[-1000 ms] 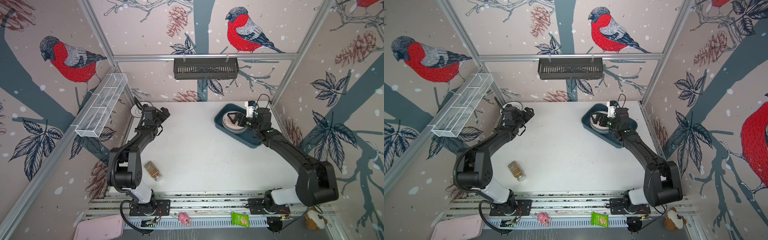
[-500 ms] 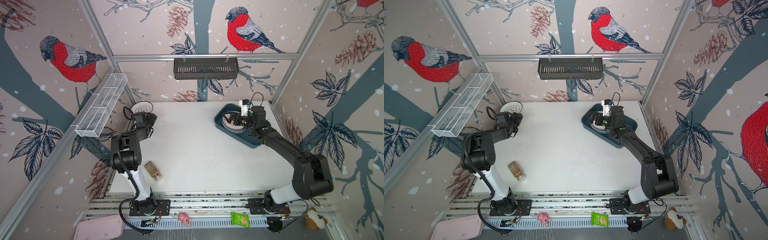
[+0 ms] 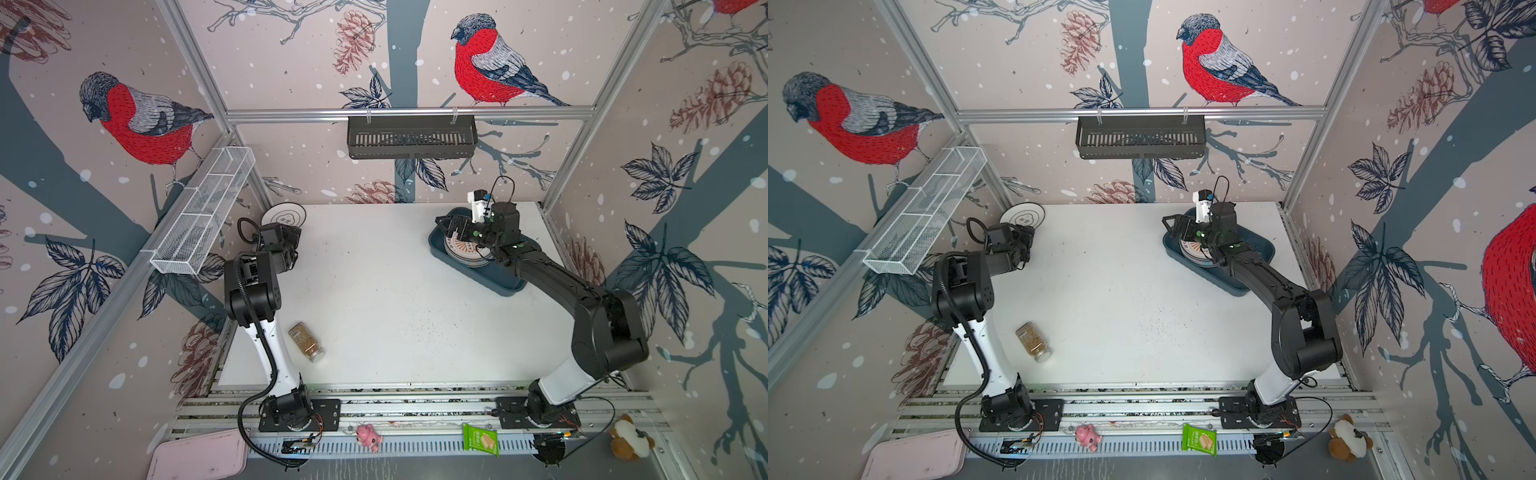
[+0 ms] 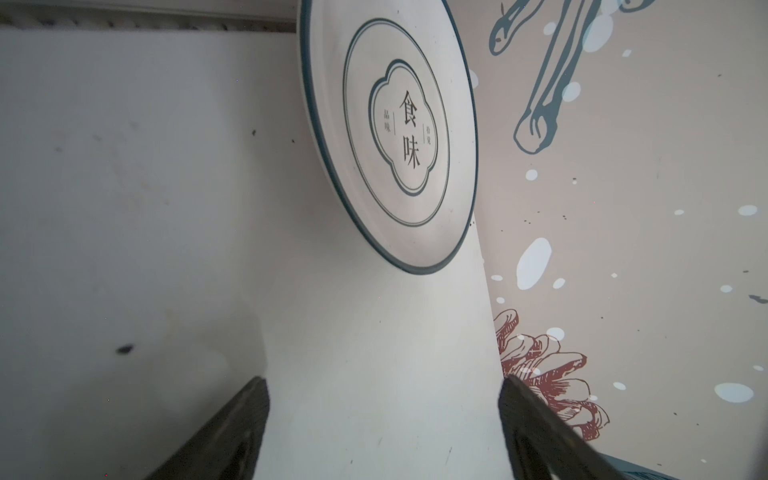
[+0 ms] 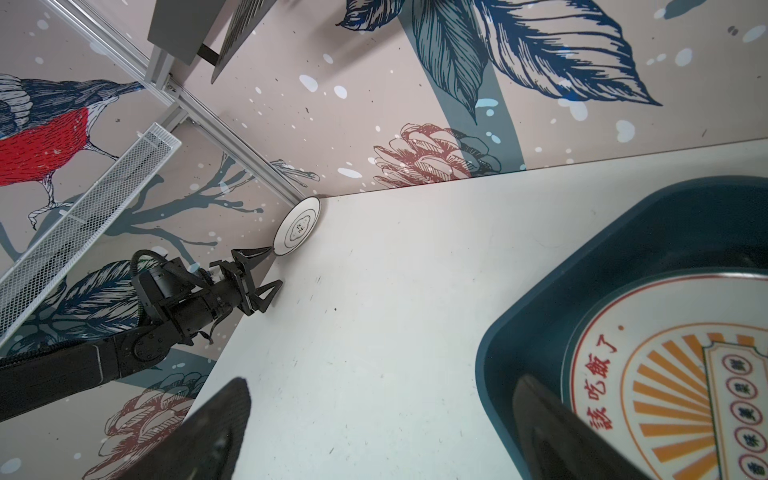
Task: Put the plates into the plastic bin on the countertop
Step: 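Move the left gripper to the white cloud-emblem plate while the right rises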
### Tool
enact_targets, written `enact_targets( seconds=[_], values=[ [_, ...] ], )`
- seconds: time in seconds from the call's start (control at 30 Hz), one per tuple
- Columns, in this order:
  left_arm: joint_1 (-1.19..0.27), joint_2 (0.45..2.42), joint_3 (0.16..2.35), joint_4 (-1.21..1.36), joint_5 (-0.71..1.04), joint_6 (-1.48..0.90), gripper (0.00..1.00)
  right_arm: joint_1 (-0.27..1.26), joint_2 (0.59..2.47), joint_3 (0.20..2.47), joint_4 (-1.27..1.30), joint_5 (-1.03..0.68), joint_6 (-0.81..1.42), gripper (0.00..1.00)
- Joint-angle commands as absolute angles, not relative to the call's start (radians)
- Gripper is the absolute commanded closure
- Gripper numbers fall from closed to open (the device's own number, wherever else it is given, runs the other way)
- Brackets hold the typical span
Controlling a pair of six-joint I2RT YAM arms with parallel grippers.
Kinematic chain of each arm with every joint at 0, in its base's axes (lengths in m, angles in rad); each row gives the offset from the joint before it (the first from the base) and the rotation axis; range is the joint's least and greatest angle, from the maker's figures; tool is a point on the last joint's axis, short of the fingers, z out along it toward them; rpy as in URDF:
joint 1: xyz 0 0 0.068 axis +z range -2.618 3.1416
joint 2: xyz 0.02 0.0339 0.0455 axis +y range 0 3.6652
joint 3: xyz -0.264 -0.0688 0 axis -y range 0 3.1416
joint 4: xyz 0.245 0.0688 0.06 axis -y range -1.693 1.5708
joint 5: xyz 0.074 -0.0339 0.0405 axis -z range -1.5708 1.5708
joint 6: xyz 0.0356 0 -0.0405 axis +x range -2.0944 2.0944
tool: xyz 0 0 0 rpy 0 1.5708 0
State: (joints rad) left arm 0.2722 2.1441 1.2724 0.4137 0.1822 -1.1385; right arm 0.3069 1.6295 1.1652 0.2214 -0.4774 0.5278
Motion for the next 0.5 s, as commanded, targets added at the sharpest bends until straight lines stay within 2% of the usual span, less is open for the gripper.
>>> enact_targets(
  seconds=[0.0,0.3,0.47],
  values=[
    [0.286,2.182,1.306,0.453,0.177,-1.183,0.13,0.308,1.651,1.195,0.239,-0.509,0.536,0.01],
    [0.305,2.302,1.434,0.449,0.173,-1.251,0.15,0.308,1.703,1.254,0.214,-0.519,0.528,0.00],
    [0.310,2.367,1.508,0.422,0.166,-1.279,0.22,0.308,1.725,1.271,0.206,-0.514,0.529,0.01]
  ],
)
